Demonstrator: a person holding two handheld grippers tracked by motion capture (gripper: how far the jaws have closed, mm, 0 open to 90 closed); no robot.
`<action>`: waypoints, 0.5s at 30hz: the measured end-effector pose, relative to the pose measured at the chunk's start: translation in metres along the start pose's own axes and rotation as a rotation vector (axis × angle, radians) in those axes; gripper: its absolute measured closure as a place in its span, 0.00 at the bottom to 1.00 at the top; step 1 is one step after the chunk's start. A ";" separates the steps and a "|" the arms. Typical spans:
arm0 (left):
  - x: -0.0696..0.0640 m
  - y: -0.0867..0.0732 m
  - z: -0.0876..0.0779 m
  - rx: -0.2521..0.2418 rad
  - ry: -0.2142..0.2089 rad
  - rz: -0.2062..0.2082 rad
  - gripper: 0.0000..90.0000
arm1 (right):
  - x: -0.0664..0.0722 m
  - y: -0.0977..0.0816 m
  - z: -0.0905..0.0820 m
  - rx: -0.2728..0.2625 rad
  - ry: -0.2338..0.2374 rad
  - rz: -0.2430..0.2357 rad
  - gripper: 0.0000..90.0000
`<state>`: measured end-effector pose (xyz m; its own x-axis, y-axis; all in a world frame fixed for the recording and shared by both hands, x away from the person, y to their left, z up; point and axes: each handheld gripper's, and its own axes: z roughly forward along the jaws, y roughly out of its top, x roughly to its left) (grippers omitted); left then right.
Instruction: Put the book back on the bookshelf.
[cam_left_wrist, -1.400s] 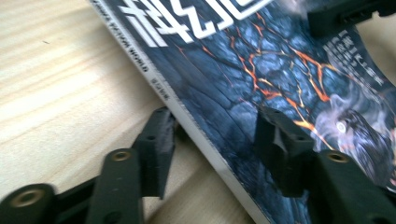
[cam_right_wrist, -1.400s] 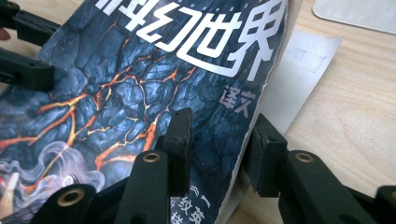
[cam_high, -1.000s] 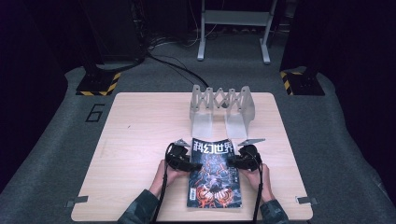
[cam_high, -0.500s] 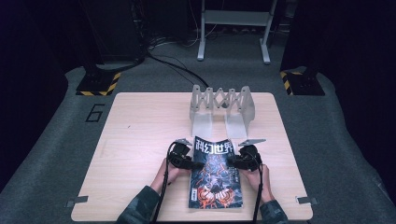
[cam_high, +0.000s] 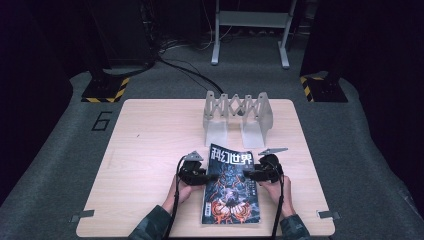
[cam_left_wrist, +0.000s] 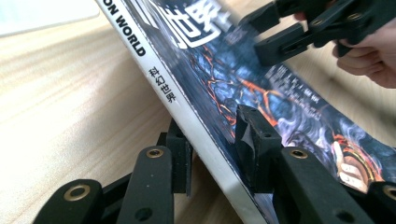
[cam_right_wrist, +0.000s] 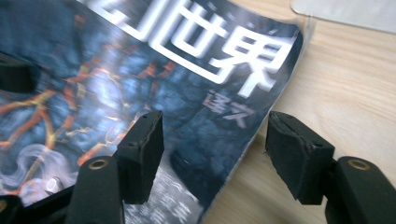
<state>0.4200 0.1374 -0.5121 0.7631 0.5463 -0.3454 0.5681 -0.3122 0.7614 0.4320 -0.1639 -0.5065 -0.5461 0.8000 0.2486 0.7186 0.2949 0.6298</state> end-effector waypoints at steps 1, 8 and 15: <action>-0.001 -0.001 -0.001 -0.016 0.001 0.006 0.77 | -0.004 -0.001 0.000 -0.004 0.014 0.007 0.39; -0.009 -0.007 -0.009 -0.109 0.007 0.060 0.77 | -0.011 0.000 0.003 -0.013 0.068 0.023 0.36; -0.014 -0.008 -0.015 -0.153 -0.007 0.103 0.78 | -0.010 0.009 0.011 0.008 0.128 0.021 0.33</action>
<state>0.4003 0.1437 -0.5052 0.8172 0.5118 -0.2651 0.4341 -0.2438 0.8672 0.4483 -0.1638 -0.5113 -0.5809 0.7329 0.3542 0.7338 0.2831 0.6175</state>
